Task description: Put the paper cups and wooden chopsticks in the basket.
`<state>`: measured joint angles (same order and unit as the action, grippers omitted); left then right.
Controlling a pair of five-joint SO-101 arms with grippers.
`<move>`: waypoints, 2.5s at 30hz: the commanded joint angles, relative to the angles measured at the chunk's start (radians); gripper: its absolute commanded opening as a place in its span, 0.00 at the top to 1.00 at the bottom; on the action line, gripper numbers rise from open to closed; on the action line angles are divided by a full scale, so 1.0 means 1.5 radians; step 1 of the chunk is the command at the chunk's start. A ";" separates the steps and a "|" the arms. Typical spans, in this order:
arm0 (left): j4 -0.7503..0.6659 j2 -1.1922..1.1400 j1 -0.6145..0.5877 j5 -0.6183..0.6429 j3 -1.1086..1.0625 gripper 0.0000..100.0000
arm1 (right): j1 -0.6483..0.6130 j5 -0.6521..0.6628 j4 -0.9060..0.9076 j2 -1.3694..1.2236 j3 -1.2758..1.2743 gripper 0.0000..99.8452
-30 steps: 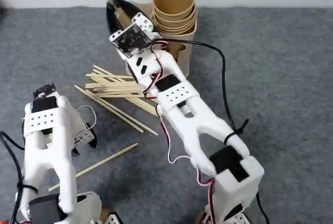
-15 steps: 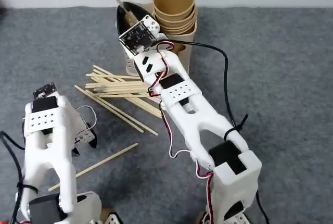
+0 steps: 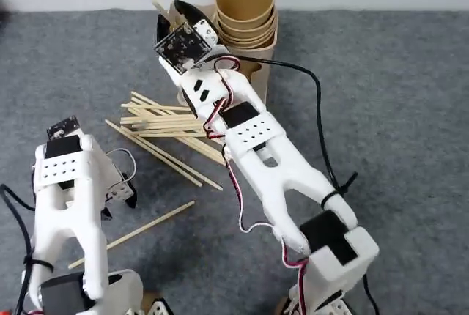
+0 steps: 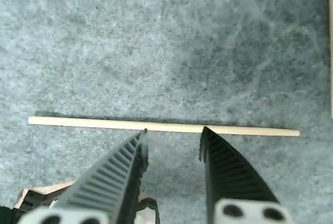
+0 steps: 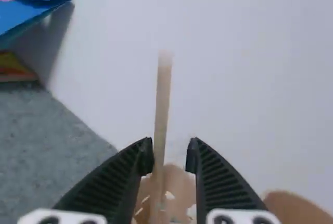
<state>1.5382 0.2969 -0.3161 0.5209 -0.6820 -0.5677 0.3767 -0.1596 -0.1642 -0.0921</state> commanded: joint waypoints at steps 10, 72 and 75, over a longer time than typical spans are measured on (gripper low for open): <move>0.001 0.030 -0.001 0.005 0.007 0.84 | -0.009 -0.049 0.140 0.090 0.265 0.92; -0.110 0.846 -0.044 -1.200 -0.501 0.82 | 0.170 -0.299 0.956 0.212 0.367 0.91; -0.069 0.856 -0.047 -1.198 -0.475 0.76 | 0.169 -0.298 0.949 0.214 0.344 0.91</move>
<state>1.3940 1.5612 -0.3897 -1.2727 -1.4339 -0.3207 -0.0637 1.2689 0.1120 0.4112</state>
